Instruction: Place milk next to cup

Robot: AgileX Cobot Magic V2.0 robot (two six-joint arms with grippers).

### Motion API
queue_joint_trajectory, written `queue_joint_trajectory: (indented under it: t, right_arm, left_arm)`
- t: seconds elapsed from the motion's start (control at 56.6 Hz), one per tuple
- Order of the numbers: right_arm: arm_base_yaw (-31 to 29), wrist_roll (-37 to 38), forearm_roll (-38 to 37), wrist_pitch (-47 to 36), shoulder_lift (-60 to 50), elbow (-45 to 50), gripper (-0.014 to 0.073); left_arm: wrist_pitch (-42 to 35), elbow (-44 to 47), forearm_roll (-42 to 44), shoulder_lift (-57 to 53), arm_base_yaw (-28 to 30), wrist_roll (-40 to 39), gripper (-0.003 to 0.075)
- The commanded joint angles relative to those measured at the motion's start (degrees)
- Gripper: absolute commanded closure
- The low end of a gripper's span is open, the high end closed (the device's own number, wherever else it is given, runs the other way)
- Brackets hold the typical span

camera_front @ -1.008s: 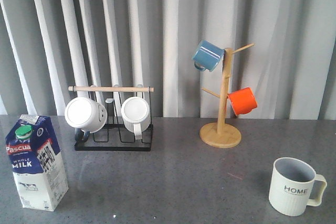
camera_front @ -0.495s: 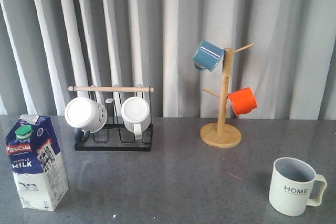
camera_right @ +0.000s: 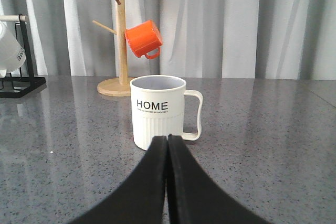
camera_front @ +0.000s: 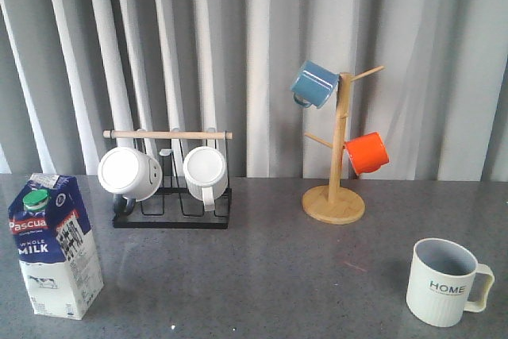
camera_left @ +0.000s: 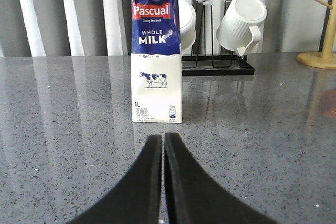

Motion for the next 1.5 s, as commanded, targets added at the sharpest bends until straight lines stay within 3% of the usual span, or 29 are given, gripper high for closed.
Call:
queue_joint_trajectory:
  t: [0.0,0.159,0.301,0.407,0.477,0.566,0.707,0.902,1.025,1.149,1.29,1.485]
  right_arm:
    - [-0.4,-0.1,-0.2,-4.2,-1.0,0.5,0.0602]
    - [-0.4,-0.1,-0.2,-6.9,-1.0,0.5,0.0602]
    - [-0.4,0.7,0.6,-19.2,-1.0,0.4,0.0602]
    - [-0.4,2.7,1.1,-34.7,-0.8,-0.7,0.0602]
    - [-0.4,2.3,1.3,-37.5,-0.2,-3.9,0.0602]
    - [-0.4,1.1,1.3,-32.3,3.2,-10.6,0.0602]
    - [-0.4,1.6,1.4,-17.5,18.4,-26.8,0.0602]
    - [-0.4,1.6,1.2,-0.8,38.2,-44.6,0.0602]
    - [-0.4,1.6,1.9,8.0,43.9,-47.4,0.0602]
    - [-0.4,1.5,1.2,11.7,46.7,-47.4,0.0598]
    - [-0.4,1.5,1.2,10.5,47.8,-47.4,0.0594]
    - [-0.4,2.4,-8.7,10.5,48.1,-47.4,0.0552]
  left_arm:
    - [-3.7,-1.3,0.0,-0.7,0.1,-0.2,0.0726]
    - [-3.7,-1.3,0.1,-0.7,0.1,-0.1,0.0726]
    - [-5.0,-1.5,2.2,-0.7,0.2,0.7,0.0726]
    - [-16.9,-2.7,3.4,-0.7,0.4,0.9,0.0726]
    - [-27.9,-4.3,3.0,-0.7,0.4,1.0,0.0726]
    - [-32.9,-8.6,2.8,0.6,0.4,1.5,0.0726]
    - [-26.1,-22.0,-3.4,10.5,0.4,1.6,0.0726]
    - [-18.2,-39.3,-3.6,28.5,0.4,-1.0,0.0726]
    - [-13.9,-41.8,-3.6,33.6,0.4,-3.7,0.0726]
    - [-9.4,-41.8,-3.5,36.3,0.4,-3.6,0.0720]
    - [-6.5,-41.8,-2.3,39.2,0.4,-1.3,0.0699]
    - [-9.0,-41.8,-2.4,45.2,0.4,2.6,0.0594]
